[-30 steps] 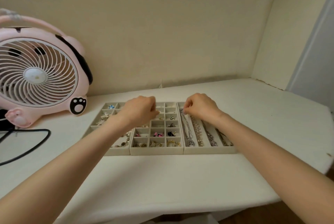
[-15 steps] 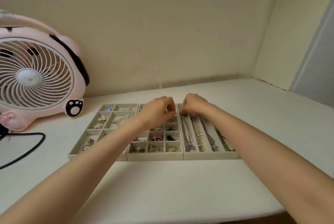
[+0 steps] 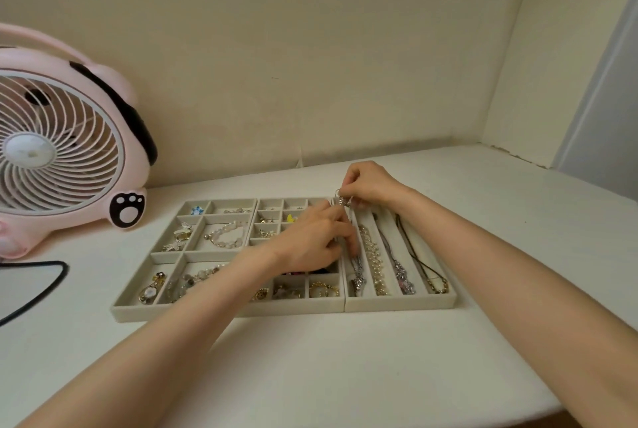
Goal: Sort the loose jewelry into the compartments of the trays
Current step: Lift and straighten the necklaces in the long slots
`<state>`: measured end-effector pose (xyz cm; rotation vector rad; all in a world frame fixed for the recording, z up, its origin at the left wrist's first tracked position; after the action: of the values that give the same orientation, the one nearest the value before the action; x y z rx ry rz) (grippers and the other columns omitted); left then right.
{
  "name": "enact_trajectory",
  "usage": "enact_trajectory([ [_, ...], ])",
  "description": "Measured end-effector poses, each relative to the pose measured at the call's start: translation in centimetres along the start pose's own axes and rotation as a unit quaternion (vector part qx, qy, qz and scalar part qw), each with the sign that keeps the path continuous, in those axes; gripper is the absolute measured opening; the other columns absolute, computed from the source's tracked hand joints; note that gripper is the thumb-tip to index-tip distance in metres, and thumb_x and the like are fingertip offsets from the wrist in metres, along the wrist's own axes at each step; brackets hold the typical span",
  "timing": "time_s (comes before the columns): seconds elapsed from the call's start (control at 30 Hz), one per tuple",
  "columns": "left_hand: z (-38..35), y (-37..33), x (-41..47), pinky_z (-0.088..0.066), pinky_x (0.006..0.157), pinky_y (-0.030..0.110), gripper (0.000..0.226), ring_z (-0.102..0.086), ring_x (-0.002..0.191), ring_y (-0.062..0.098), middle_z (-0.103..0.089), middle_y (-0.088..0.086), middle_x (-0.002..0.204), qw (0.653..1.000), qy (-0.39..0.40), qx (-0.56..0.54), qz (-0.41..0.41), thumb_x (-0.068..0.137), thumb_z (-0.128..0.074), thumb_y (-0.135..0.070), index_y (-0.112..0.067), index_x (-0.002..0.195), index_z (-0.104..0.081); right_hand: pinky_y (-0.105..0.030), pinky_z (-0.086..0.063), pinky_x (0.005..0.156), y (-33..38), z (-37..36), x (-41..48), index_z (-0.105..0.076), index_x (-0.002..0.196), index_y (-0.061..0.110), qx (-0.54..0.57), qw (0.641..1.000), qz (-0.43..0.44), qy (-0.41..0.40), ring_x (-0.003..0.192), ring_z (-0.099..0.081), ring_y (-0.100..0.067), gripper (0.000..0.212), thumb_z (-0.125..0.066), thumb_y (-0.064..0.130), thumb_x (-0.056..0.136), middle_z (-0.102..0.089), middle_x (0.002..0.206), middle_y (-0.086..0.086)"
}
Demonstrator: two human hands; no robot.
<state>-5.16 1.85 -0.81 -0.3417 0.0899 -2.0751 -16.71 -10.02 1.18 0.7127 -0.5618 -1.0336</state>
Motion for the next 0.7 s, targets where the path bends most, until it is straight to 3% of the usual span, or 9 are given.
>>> enact_trajectory([
  [0.13, 0.2, -0.1, 0.0, -0.029, 0.087, 0.03, 0.028, -0.032, 0.091, 0.01, -0.05, -0.007, 0.1, 1.0, 0.02, 0.002, -0.016, 0.08, -0.05, -0.01, -0.025, 0.098, -0.066, -0.025, -0.047, 0.055, -0.2, 0.1, 0.6, -0.063, 0.074, 0.012, 0.051, 0.998, 0.007, 0.018, 0.063, -0.06, -0.016, 0.012, -0.071, 0.004, 0.078, -0.066, 0.073, -0.005],
  [0.2, 0.2, 0.0, 0.0, -0.03, 0.09, 0.032, 0.027, -0.034, 0.094, 0.01, -0.049, -0.01, 0.099, 0.999, 0.038, 0.018, -0.02, 0.083, -0.049, -0.012, -0.025, 0.098, -0.067, -0.018, -0.046, 0.051, 0.0, 0.3, 0.6, -0.063, 0.077, 0.013, 0.069, 0.997, 0.013, 0.025, 0.065, -0.06, -0.013, 0.011, -0.07, 0.004, 0.081, -0.064, 0.073, -0.003],
  [0.27, 0.2, 0.0, 0.0, -0.029, 0.088, 0.03, 0.027, -0.032, 0.091, 0.009, -0.046, -0.014, 0.097, 0.998, 0.046, 0.022, -0.024, 0.083, -0.048, -0.012, -0.024, 0.099, -0.066, -0.013, -0.045, 0.046, 0.1, 0.4, 0.7, -0.063, 0.079, 0.012, 0.09, 0.995, 0.013, 0.033, 0.061, -0.058, -0.011, 0.011, -0.067, 0.003, 0.084, -0.062, 0.072, -0.004],
  [0.43, 0.5, -0.2, -0.1, -0.028, 0.086, 0.026, 0.025, -0.032, 0.086, 0.004, -0.049, -0.018, 0.095, 0.997, 0.068, -0.02, -0.044, 0.083, -0.05, -0.009, -0.02, 0.093, -0.069, -0.016, -0.048, 0.045, 0.0, 0.4, 1.0, -0.062, 0.085, 0.008, 0.152, 0.987, -0.006, 0.058, 0.048, -0.061, -0.007, 0.009, -0.061, 0.0, 0.088, -0.058, 0.072, -0.008],
  [0.57, 0.4, -0.1, -0.2, -0.03, 0.094, 0.032, 0.025, -0.039, 0.099, 0.01, -0.054, -0.009, 0.106, 0.998, 0.047, -0.023, -0.045, 0.079, -0.047, -0.016, -0.022, 0.091, -0.068, -0.017, -0.049, 0.051, 0.1, 0.6, 1.3, -0.063, 0.091, 0.009, 0.156, 0.986, -0.008, 0.062, 0.052, -0.062, -0.008, 0.007, -0.062, 0.003, 0.088, -0.06, 0.074, -0.005],
  [0.7, 0.3, 0.1, -0.2, -0.027, 0.097, 0.039, 0.026, -0.036, 0.093, 0.008, -0.053, -0.013, 0.097, 0.999, 0.032, 0.021, -0.033, 0.081, -0.047, -0.011, -0.022, 0.095, -0.066, -0.015, -0.047, 0.048, 0.0, 0.5, 1.5, -0.064, 0.092, 0.009, 0.149, 0.987, -0.008, 0.065, 0.053, -0.061, -0.009, 0.007, -0.063, 0.004, 0.087, -0.061, 0.074, -0.004],
])
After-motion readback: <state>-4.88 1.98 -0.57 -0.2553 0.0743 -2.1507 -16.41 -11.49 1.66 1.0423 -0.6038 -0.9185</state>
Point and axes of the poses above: each hand's wrist, its own x-axis towards the middle knuckle, its own z-axis out of the back of the hand, y = z × x, the point moved 1 cm from there along x, towards the middle knuckle
